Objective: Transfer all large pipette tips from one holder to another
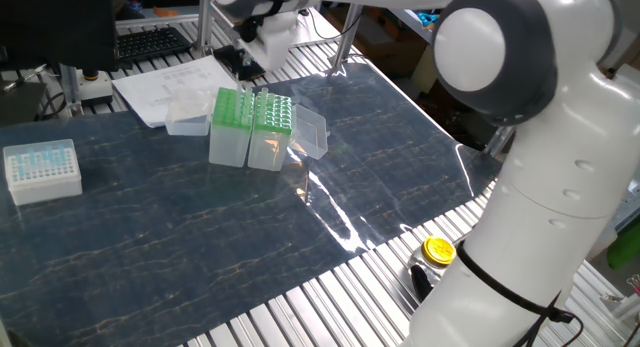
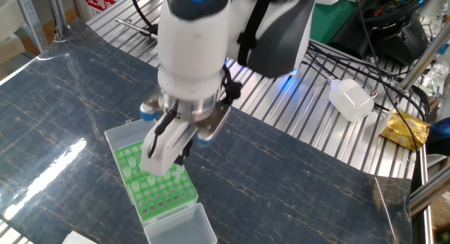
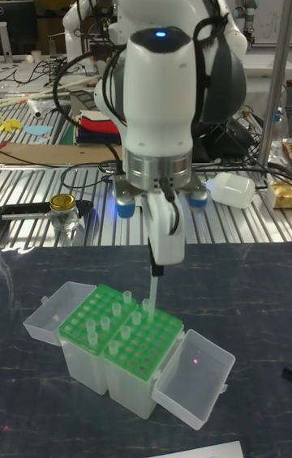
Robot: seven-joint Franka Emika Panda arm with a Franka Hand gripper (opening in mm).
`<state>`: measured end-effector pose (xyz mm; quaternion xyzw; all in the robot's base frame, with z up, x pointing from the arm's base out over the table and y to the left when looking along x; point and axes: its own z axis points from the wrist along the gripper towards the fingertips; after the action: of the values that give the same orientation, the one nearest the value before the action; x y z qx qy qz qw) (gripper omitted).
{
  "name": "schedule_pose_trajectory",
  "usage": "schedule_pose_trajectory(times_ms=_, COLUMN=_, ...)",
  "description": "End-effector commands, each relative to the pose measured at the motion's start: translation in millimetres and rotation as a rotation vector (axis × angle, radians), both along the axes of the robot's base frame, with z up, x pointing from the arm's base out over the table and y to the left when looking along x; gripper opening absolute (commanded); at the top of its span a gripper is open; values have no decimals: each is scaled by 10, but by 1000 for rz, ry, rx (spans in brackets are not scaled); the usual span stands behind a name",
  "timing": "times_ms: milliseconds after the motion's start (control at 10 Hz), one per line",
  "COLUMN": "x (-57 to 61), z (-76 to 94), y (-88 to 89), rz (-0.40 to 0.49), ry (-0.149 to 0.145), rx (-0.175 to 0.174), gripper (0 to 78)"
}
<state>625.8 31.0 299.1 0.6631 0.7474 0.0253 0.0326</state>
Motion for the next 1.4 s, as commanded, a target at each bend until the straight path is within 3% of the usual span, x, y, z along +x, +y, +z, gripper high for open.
schedule_pose_trajectory(times_ms=100, x=-79, z=169, y=33, rz=75, ry=-1, rx=-13, gripper=12)
schedule_pose_trajectory(times_ms=700, x=-18, z=461, y=85, rz=197, ry=14, rx=0, gripper=12)
schedule_pose_trajectory(times_ms=1000, x=67, z=615, y=62, rz=333, ry=28, rx=-3, gripper=12)
schedule_pose_trajectory(times_ms=1100, x=80, z=669, y=15, rz=427, ry=25, rx=-9, gripper=12)
schedule_pose_trajectory(times_ms=1400, x=67, z=762, y=-71, rz=585, ry=22, rx=-22, gripper=12)
